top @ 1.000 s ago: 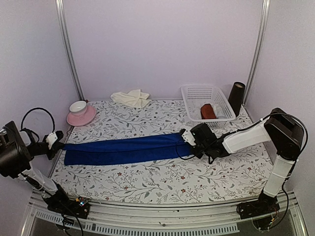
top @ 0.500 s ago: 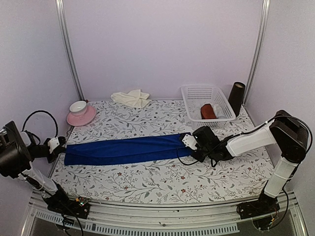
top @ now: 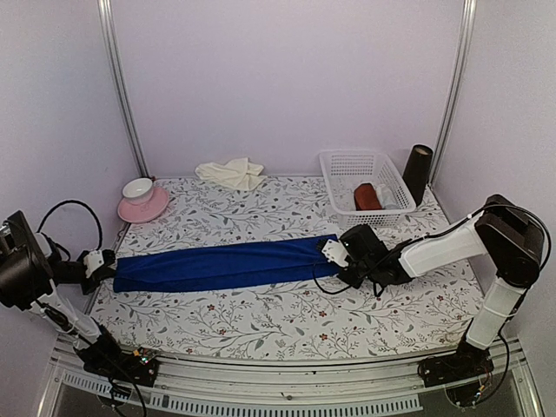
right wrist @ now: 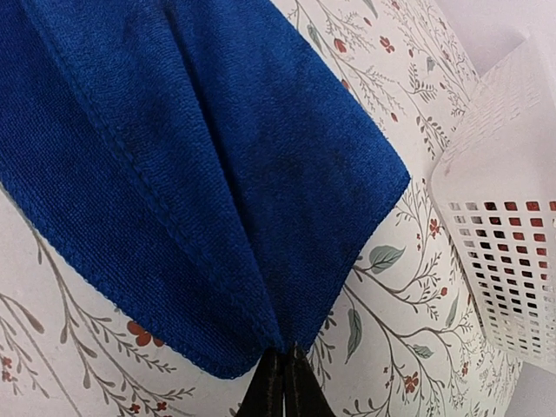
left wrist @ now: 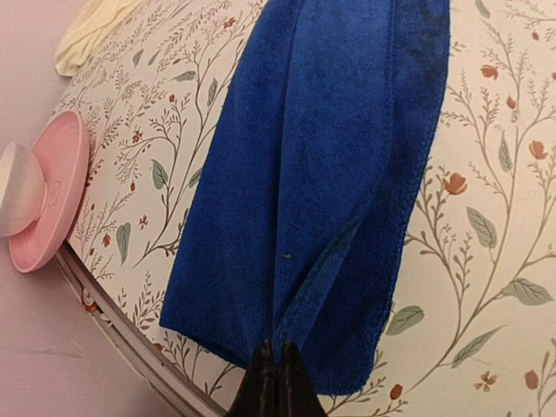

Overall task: Roll the towels
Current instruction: Fold the towel at the center of the board.

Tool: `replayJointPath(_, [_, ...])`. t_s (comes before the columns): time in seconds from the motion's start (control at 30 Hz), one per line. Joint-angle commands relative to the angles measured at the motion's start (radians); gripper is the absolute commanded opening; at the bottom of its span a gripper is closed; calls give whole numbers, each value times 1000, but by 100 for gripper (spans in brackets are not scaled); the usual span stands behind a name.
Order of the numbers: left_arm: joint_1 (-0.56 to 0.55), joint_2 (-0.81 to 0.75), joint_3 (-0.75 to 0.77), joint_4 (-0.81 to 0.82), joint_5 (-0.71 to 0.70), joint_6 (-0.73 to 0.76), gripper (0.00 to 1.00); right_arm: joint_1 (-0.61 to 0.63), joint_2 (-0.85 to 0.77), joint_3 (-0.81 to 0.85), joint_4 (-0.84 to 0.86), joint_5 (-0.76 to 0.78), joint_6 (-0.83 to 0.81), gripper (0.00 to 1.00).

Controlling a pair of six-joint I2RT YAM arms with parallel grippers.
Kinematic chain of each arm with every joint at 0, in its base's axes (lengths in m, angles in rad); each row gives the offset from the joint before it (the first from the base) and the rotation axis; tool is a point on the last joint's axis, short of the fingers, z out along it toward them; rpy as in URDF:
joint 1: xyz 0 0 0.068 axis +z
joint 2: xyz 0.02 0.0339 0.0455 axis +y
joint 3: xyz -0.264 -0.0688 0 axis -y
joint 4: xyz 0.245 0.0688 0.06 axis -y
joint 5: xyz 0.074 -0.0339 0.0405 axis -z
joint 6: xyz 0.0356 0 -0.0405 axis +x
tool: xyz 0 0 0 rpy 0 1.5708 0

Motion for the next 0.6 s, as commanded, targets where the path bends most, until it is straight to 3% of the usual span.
replayJointPath(0.0, [100, 62, 40, -84, 17, 75, 0, 5, 21, -2, -25, 40, -11, 1])
replayJointPath(0.33, [111, 66, 15, 1, 28, 38, 0, 3, -5, -18, -39, 66, -16, 1])
replayJointPath(0.57, [111, 59, -20, 62, 11, 25, 0, 6, -9, -12, -53, -2, -30, 1])
